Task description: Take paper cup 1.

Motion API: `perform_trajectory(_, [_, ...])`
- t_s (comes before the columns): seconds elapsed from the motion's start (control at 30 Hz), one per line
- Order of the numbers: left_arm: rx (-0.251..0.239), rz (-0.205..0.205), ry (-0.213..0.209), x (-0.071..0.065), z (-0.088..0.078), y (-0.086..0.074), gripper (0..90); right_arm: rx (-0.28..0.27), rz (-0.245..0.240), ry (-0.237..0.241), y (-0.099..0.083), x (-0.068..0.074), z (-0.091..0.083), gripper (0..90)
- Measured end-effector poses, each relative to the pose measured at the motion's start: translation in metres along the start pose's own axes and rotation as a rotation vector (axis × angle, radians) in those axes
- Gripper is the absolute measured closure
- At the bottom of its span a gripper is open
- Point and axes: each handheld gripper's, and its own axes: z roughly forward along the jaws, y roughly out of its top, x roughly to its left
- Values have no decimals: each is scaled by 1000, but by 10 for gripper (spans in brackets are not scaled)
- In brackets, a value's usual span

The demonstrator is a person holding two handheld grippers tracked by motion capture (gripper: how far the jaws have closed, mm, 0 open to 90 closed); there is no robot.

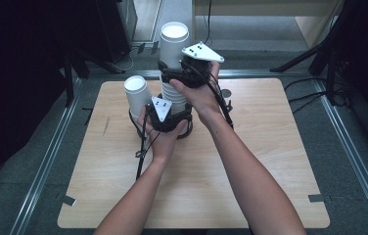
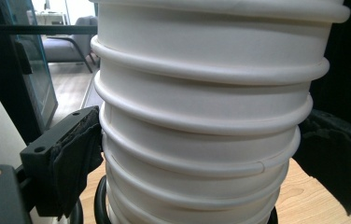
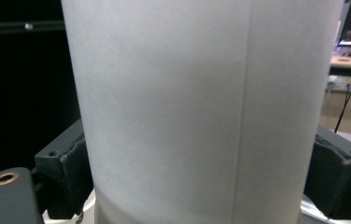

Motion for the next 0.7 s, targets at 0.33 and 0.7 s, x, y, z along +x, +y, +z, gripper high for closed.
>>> perform_trajectory(0.33, [1,-2,-1,0,0,0,36,33,-26,1,6,1,0,104])
perform_trajectory(0.7, [-1,-3,-7,1,-1,0,37,28,-38,-3,8,2,-4,90])
